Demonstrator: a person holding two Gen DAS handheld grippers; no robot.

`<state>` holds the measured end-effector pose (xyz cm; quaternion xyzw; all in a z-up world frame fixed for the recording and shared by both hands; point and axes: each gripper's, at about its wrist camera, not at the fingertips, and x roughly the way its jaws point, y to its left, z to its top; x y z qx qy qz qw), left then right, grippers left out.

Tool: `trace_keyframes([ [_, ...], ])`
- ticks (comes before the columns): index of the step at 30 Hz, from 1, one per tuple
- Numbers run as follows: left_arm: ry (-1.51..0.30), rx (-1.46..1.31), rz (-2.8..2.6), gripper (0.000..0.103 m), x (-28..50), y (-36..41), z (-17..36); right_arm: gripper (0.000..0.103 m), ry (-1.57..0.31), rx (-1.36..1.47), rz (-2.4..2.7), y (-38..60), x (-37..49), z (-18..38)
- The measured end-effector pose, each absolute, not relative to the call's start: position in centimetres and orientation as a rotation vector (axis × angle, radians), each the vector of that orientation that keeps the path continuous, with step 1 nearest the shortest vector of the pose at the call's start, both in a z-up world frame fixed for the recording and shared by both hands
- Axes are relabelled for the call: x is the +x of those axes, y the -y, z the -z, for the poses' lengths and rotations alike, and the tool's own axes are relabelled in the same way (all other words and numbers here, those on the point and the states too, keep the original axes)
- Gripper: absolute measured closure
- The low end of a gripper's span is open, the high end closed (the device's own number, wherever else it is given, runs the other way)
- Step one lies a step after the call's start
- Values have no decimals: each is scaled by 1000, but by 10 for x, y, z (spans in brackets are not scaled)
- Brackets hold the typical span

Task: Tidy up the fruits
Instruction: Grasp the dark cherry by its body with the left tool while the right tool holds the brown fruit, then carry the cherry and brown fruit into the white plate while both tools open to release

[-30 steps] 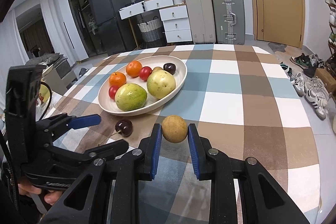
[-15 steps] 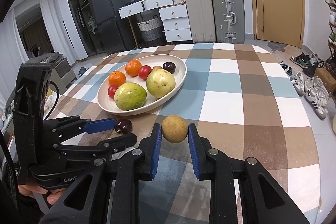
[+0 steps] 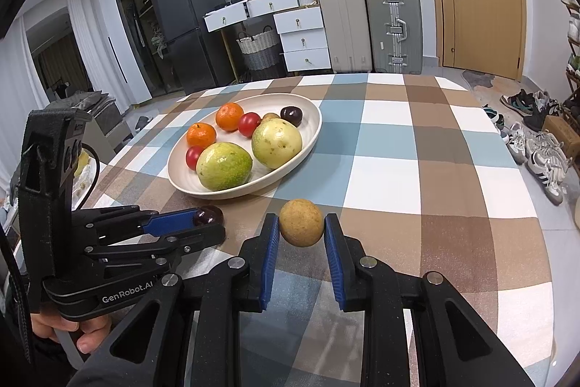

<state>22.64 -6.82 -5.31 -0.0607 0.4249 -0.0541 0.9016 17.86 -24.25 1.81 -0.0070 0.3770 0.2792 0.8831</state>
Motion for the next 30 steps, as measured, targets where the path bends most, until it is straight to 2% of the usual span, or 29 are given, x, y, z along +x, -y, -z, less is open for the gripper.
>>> trace_keyframes([
  [18,-759,-103,91,79,176,39,16,77,-763,-14,-596,240,172,-25],
  [30,-716,-106,31,79,175,2,-2,77,-720,-36,-616,224,178,-54],
])
